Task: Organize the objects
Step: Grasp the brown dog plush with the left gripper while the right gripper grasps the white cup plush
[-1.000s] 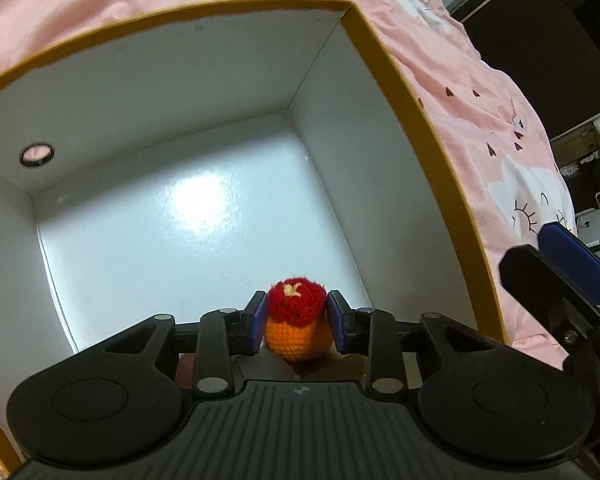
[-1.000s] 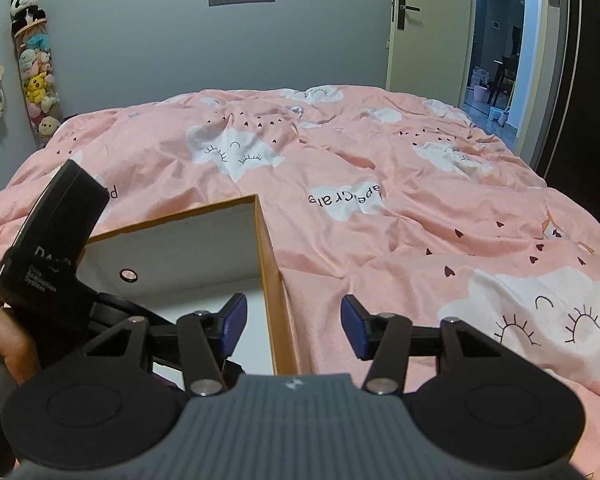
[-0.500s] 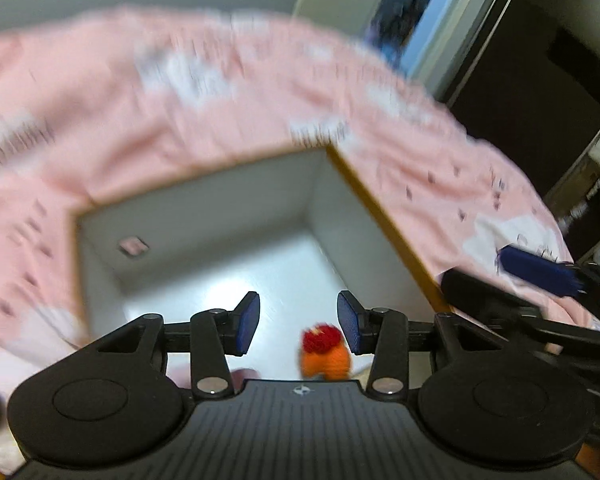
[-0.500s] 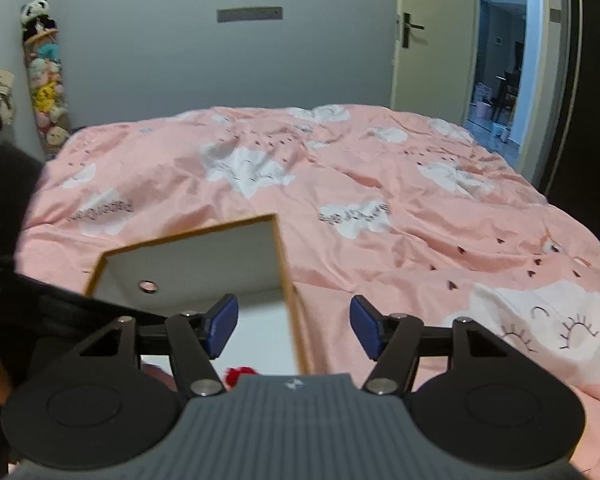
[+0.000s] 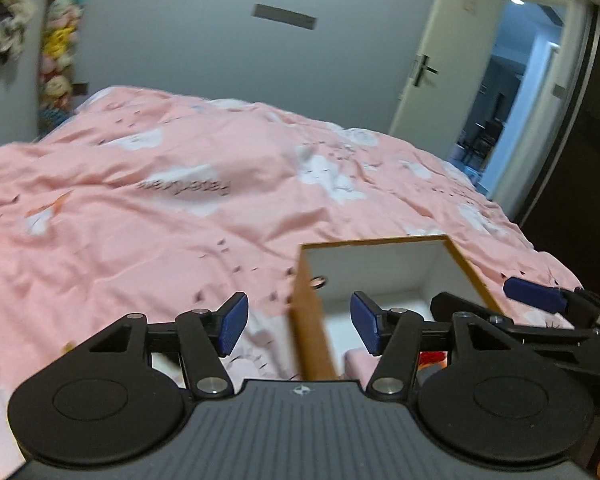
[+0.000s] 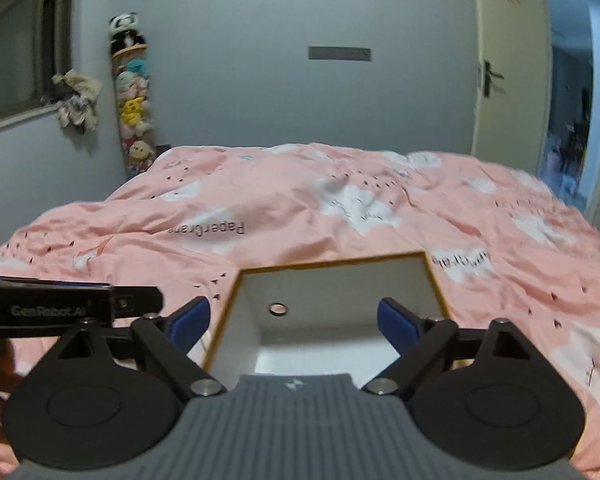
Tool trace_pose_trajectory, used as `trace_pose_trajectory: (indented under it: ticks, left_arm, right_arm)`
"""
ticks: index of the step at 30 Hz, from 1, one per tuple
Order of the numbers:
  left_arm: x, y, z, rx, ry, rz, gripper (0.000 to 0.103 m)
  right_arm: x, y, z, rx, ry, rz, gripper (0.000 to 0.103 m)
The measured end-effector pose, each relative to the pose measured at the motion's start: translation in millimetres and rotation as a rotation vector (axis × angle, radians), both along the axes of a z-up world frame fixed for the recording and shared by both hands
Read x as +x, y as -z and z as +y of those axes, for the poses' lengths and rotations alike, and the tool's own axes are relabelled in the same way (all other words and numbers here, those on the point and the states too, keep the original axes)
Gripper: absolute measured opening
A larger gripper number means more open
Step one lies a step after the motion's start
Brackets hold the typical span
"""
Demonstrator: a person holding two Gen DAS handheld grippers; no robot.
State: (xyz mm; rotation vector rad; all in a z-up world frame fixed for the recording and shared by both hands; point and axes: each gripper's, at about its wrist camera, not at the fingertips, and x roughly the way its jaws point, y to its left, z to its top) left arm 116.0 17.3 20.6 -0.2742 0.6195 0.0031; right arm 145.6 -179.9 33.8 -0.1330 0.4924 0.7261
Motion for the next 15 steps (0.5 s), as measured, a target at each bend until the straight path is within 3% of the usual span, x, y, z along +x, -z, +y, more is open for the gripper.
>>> trace_pose_trajectory:
  ticks: [8, 12, 15]
  left_arm:
    - [-33, 15, 62, -0.021, -0.106, 0.098, 0.066]
    - [-44, 22, 97, -0.104, -0.186, 0.152, 0.066]
    - [-46, 30, 110, -0.124, -0.213, 0.196, 0.066]
  right_arm:
    - [-20, 3, 51, -0.065, -0.142, 0.07, 0.093]
    - [-30, 14, 76, -0.098, -0.218, 0.114, 0.093]
    - [-32, 24, 91, -0.114, -0.246, 0.154, 0.09]
